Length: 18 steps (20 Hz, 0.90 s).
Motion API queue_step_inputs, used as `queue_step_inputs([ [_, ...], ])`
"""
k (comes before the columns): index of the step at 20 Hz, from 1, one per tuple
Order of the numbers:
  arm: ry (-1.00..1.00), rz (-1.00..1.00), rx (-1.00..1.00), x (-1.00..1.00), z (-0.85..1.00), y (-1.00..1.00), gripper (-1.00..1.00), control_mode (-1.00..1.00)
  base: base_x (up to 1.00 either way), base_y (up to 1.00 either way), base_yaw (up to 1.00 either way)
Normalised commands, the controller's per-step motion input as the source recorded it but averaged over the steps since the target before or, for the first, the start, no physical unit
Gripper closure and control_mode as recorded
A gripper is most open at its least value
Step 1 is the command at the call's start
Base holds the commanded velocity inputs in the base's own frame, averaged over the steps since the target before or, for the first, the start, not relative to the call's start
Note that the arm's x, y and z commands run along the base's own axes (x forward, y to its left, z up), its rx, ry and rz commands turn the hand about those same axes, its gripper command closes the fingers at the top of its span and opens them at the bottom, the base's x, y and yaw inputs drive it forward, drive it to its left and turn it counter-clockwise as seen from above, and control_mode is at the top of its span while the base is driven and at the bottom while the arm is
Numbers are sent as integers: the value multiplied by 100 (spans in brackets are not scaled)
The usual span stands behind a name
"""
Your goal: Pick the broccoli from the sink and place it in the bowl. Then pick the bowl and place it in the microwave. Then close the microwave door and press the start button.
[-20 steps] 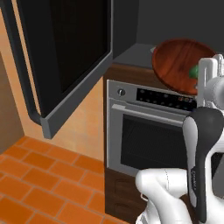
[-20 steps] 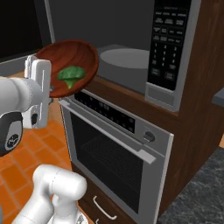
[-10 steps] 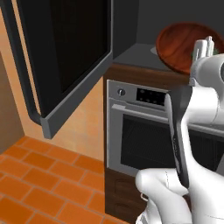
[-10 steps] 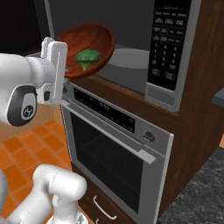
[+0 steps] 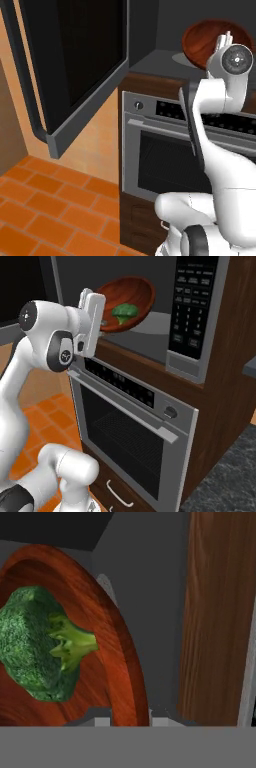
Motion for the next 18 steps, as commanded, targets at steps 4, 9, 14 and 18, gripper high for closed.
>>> queue_step_inputs([
  [4, 1, 0, 6, 64, 5, -22, 100, -100, 0, 0, 0],
  [9, 1, 4, 17, 55, -2, -32, 100, -100, 0, 0, 0],
  [14, 2, 2, 4, 57, -25, -3, 100, -100, 0, 0, 0],
  [18, 1, 0, 1, 54, -30, -8, 100, -100, 0, 0, 0],
])
